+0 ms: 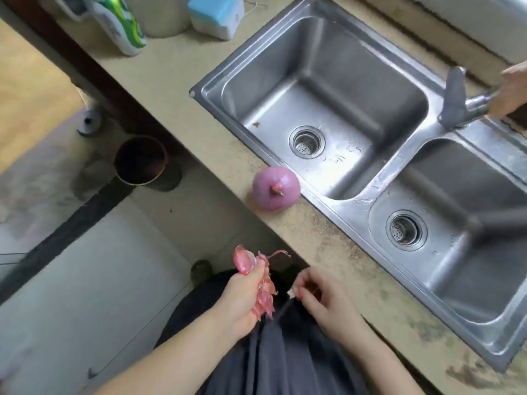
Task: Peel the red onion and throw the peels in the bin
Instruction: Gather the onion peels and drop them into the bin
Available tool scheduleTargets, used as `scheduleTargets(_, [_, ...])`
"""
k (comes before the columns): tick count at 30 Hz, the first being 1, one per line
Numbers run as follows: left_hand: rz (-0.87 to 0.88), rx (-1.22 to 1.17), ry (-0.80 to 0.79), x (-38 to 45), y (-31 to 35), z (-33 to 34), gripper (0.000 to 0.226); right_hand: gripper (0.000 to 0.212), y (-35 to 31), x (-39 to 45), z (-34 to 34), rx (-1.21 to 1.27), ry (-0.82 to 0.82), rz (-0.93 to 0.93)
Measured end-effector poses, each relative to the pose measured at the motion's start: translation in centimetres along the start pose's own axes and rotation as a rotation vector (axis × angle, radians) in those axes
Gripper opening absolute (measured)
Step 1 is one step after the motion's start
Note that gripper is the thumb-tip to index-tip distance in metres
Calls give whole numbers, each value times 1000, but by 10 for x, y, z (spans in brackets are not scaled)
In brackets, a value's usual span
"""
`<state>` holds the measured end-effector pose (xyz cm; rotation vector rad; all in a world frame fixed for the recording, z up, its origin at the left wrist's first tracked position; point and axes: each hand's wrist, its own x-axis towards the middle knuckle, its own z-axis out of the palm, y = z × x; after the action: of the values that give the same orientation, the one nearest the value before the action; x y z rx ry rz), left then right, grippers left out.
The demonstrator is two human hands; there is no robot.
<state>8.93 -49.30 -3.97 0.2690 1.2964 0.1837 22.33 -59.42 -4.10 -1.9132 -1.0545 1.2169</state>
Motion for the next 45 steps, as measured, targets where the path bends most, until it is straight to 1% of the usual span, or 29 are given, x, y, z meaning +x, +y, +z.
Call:
scheduleTargets(4, [71, -131, 97, -3, 35, -63, 38, 16, -31, 38, 61, 32, -110, -15])
scheduleTargets(7, [142, -171, 171, -10, 68, -126, 36, 13, -61, 74, 116, 52, -161, -2])
scheduleTargets(9, [151, -179, 226, -15, 90, -173, 36, 12, -83, 100, 157, 79, -182, 25])
scheduleTargets(11, [155, -165, 268, -17, 113, -219, 37, 12, -104, 125, 198, 91, -170, 65])
scheduleTargets(14, [178, -116, 317, -10, 150, -273, 39, 11, -130, 164, 252, 114, -96, 127])
scheduleTargets(17, [176, -106, 300, 11, 190, -308, 36, 13, -151, 201, 289, 171, 4, 196])
scheduleTargets(19, [157, -97, 271, 35, 217, -322, 34, 11, -159, 227, 305, 215, 57, 230])
scheduleTargets(22, [130, -59, 276, 84, 260, -334, 30, 11, -164, 280, 321, 244, 118, 264])
scheduleTargets(25, [111, -93, 272, 142, 304, -341, 21, 16, -168, 351, 337, 261, 141, 307])
scheduleTargets(29, [33, -119, 331, 228, 354, -360, 13, 31, -153, 452, 367, 311, 161, 427])
scheduleTargets(31, [34, -114, 383, 282, 372, -374, 11, 33, -133, 504, 387, 304, 179, 476])
scheduleTargets(33, [62, -65, 431, 340, 392, -386, 15, 34, -111, 553, 409, 268, 200, 498])
scheduleTargets(35, [80, -43, 459, 396, 409, -400, 22, 38, -87, 599, 433, 207, 214, 464])
scheduleTargets(38, [55, 23, 434, 472, 430, -416, 30, 39, -52, 660, 471, 146, 236, 429])
scheduleTargets(41, [44, 18, 413, 537, 441, -433, 51, 35, -19, 706, 509, 118, 219, 456])
scheduleTargets(43, [-10, -10, 342, 563, 450, -438, 70, 28, 0, 724, 526, 101, 177, 465])
scheduleTargets(44, [-61, -42, 276, 572, 453, -440, 80, 25, 7, 729, 532, 102, 147, 462])
scheduleTargets(45, [-115, -78, 193, 581, 455, -440, 87, 28, 11, 731, 536, 101, 112, 458])
